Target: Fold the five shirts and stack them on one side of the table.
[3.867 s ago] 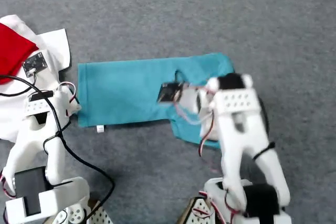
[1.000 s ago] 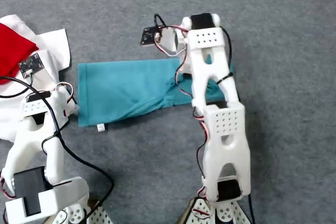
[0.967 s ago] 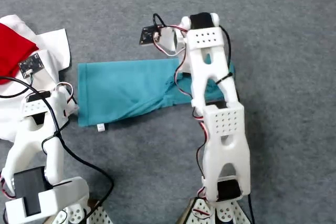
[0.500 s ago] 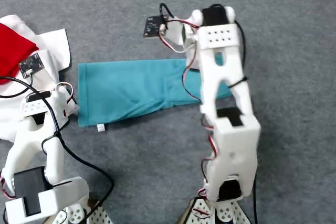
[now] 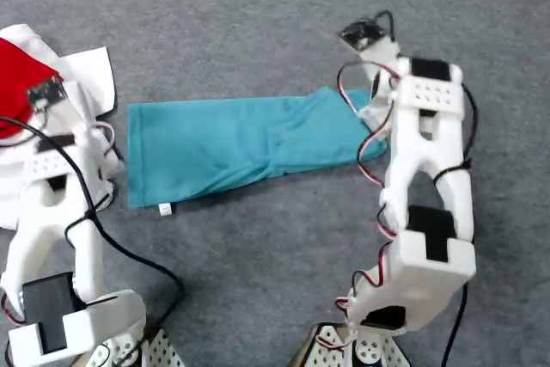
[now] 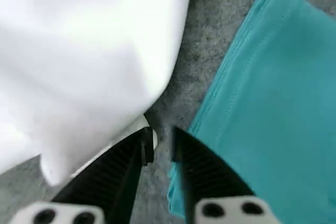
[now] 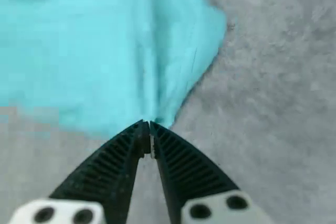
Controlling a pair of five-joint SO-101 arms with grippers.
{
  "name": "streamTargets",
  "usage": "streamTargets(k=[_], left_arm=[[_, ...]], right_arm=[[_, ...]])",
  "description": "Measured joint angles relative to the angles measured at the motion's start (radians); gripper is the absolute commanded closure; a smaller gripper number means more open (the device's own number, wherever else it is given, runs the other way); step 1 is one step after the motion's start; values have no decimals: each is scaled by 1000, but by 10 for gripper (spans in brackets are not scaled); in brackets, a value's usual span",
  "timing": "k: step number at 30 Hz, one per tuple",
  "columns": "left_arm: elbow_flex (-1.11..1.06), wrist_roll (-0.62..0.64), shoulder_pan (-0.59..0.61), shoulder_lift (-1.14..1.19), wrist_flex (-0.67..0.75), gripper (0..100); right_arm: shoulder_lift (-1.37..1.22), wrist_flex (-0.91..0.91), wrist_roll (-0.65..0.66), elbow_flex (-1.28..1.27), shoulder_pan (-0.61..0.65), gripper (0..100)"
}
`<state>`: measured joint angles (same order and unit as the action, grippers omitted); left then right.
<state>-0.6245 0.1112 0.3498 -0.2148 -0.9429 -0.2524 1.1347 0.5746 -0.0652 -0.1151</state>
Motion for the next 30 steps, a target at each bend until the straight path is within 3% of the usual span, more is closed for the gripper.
streamTargets(k=[3, 6, 14, 21, 30], left_arm=[[153, 20, 0, 20, -153, 798], [272, 31, -14, 74, -218, 798], [483, 23, -71, 404, -238, 795], [755, -68, -71, 683, -394, 797], [914, -69, -71, 809, -454, 797]], right_arm=[[-74, -198, -57, -80, -2, 993], [-130, -292, -109, -78, -3, 993], [-144, -311, -178, -66, -100, 993], [-146, -364, -203, -66, -163, 993], [-146, -365, -203, -64, -164, 993]])
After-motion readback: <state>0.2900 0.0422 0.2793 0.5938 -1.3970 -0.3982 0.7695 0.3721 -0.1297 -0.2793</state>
